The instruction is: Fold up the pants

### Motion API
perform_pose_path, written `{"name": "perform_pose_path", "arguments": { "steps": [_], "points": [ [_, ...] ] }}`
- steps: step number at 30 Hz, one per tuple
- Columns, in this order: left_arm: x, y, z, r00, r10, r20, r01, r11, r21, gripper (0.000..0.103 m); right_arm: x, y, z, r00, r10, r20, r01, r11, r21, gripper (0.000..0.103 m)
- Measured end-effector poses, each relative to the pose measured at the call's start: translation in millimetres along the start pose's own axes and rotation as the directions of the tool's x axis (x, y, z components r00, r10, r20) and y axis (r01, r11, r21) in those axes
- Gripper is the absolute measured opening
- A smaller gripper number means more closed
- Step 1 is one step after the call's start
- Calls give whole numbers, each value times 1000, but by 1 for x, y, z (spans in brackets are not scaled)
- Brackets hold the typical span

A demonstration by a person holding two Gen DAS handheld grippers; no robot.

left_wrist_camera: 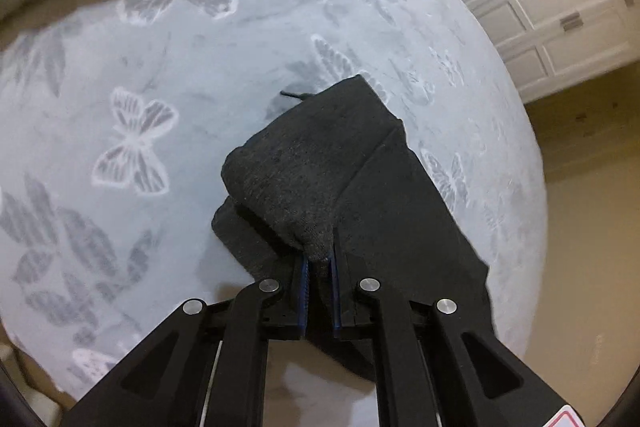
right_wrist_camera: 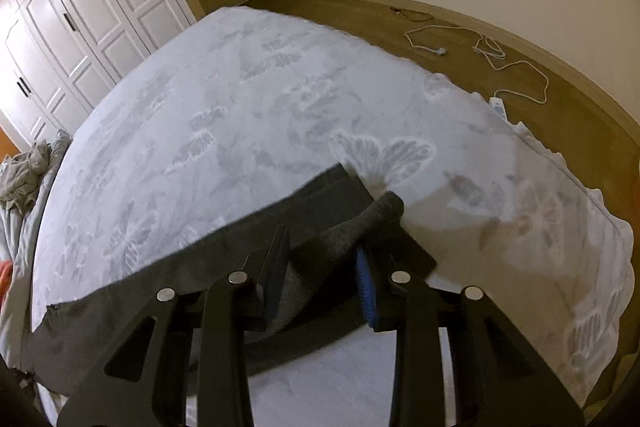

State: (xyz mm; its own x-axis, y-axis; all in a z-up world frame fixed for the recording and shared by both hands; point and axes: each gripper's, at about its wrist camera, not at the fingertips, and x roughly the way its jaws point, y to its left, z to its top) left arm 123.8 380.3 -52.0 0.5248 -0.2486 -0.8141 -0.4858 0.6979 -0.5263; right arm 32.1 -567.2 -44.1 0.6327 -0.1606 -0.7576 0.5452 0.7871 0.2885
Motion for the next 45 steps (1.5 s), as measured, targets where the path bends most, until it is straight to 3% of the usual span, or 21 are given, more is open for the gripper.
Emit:
{"name": "perform_pose_path", "arguments": {
  "steps": [3,6,8,9,10,12,14,15,16,18,21,25,27,28,31,34,36,39,41,44,45],
  "points": [
    [-4,-6,-4,999,34,20,-35,999,29,10,-2,-3,0,1000,31,2,-31,999,12,31],
    [7,-7,-12,979,201,26,-201,979,24,19,3,-3,-3,1000,20,-19,-20,1000,1,32],
    [-3,-15,-15,970,228,80,-230,973,23,19,8,0,-5,999,-10,-35,8,999,-34,30],
    [-7,-18,-19,969,224,104,-229,973,36,19,9,1,-4,999,-15,-34,13,999,-46,9],
    [-14,-25,-21,964,225,143,-236,970,63,19,3,2,0,1000,15,-23,-16,999,-40,2],
    [-24,-41,-26,944,253,211,-281,953,110,20,-31,7,12,988,136,80,-134,991,-22,2],
    [-25,-52,-31,923,288,256,-328,936,130,20,-75,17,24,942,249,227,-236,968,-82,2],
    [-26,-54,-34,919,291,267,-335,932,139,20,-80,18,27,935,232,268,-206,971,-121,2],
    [-23,-62,-37,910,305,281,-359,918,166,20,-66,14,28,960,158,232,-131,983,-127,3],
    [-20,-73,-43,896,327,299,-394,896,202,20,-12,-8,18,998,36,61,-30,996,-84,4],
    [-12,-83,-51,907,318,276,-385,892,236,28,30,-22,-2,987,-123,-105,106,983,-149,4],
    [-2,-100,-66,907,316,278,-391,876,281,28,0,-7,-5,982,-190,-7,183,955,-233,18],
    [-3,-108,-75,905,307,295,-394,865,311,28,-8,-8,-5,982,-186,29,187,956,-227,53],
    [-3,-113,-79,906,298,301,-391,862,324,28,-7,-11,-6,971,-234,42,237,944,-229,58],
    [-8,-134,-95,909,241,341,-367,849,379,32,-16,-15,-3,925,-371,79,379,904,-200,53],
    [-4,-157,-116,919,174,355,-331,828,452,71,-67,32,0,974,-115,194,151,972,-182,48],
    [13,-165,-121,920,203,334,-351,806,477,71,-81,78,-9,979,19,205,36,965,-259,48],
    [57,-161,-125,923,298,244,-384,775,503,64,-73,177,-48,972,226,62,-177,882,-437,48],
    [73,-151,-128,935,319,153,-351,786,509,57,-53,239,-84,947,309,-90,-311,801,-511,43],
    [66,-143,-133,940,300,164,-340,777,530,57,-16,322,-136,897,337,-287,-443,676,-589,1],
    [63,-143,-135,933,304,193,-360,760,541,57,-10,342,-150,893,330,-307,-451,644,-618,1]
  ]
}}
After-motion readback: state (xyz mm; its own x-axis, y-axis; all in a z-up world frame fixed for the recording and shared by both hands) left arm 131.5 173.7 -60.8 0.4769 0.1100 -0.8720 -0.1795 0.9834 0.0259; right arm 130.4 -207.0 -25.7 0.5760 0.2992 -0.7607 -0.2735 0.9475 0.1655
